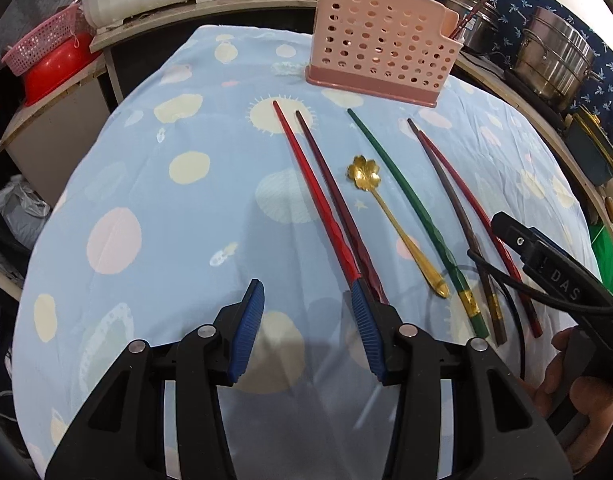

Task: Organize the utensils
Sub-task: 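Close the left tool on the bright red chopstick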

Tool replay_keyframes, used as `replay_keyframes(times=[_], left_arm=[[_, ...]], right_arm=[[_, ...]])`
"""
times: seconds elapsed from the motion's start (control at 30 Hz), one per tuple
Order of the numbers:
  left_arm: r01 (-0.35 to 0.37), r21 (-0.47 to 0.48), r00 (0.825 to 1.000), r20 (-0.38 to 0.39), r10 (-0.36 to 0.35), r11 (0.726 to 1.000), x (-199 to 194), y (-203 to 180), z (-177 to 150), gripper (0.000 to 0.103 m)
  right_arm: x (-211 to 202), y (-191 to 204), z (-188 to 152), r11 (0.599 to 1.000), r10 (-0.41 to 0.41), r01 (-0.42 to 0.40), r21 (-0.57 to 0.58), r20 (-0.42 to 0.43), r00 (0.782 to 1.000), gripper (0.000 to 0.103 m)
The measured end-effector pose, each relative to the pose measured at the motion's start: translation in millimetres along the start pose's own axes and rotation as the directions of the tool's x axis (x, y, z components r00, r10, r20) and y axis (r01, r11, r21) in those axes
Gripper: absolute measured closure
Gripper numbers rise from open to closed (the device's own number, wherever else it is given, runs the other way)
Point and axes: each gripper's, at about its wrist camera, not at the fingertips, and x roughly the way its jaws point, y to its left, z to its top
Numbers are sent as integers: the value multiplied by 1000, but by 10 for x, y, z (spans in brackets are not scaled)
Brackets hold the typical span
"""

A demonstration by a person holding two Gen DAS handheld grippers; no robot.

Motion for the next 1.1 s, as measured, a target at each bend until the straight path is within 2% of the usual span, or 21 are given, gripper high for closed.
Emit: replay_keyframes(times=[0.17, 0.2, 0.27, 0.43, 0.5, 0.57, 0.63, 0.73, 0.87, 0.93, 1.1], left_arm=[[48, -7, 999, 7, -48, 999, -41, -79, -37, 60], [39, 4, 999, 1, -39, 999, -20, -102, -46, 60], [14, 28, 1000, 6, -14, 1000, 8, -138, -73, 68], [-3, 35, 1000, 25, 2, 999, 11, -119, -78, 74], [-12, 47, 999, 33, 10, 999, 15, -112, -67, 81], [6, 50, 999, 35, -7, 999, 1, -96, -50, 98], [5, 52, 999, 34, -6, 999, -8, -77, -40, 101], [5, 41, 1000, 29, -7, 999, -16, -12, -31, 103], [14, 14, 1000, 12, -14, 1000, 18, 69, -13, 103], [19, 6, 1000, 5, -19, 1000, 28, 91, -14, 103], [64, -25, 998, 10, -63, 998, -63, 121, -6, 103]], right_arm=[[-111, -51, -55, 1000, 2, -3, 19, 12, 1000, 41], [-128, -59, -60, 1000, 1, -1, 19, 15, 1000, 41], [-160, -77, -65, 1000, -2, 2, 17, 13, 1000, 41], [-244, -124, -60, 1000, -5, 5, 12, 11, 1000, 41], [-276, -150, -32, 1000, -20, 20, 0, 7, 1000, 41], [-325, -197, 1, 1000, -12, 12, -18, -5, 1000, 41], [-347, -241, 20, 999, -2, 1, -36, -34, 999, 41], [-336, -280, 6, 997, 8, -15, -74, -89, 996, 48], [-283, -247, -43, 992, 25, -42, -116, -143, 989, 67], [-251, -211, -69, 990, 31, -53, -131, -165, 986, 73], [-234, -154, -151, 987, 50, -78, -138, -194, 980, 74]])
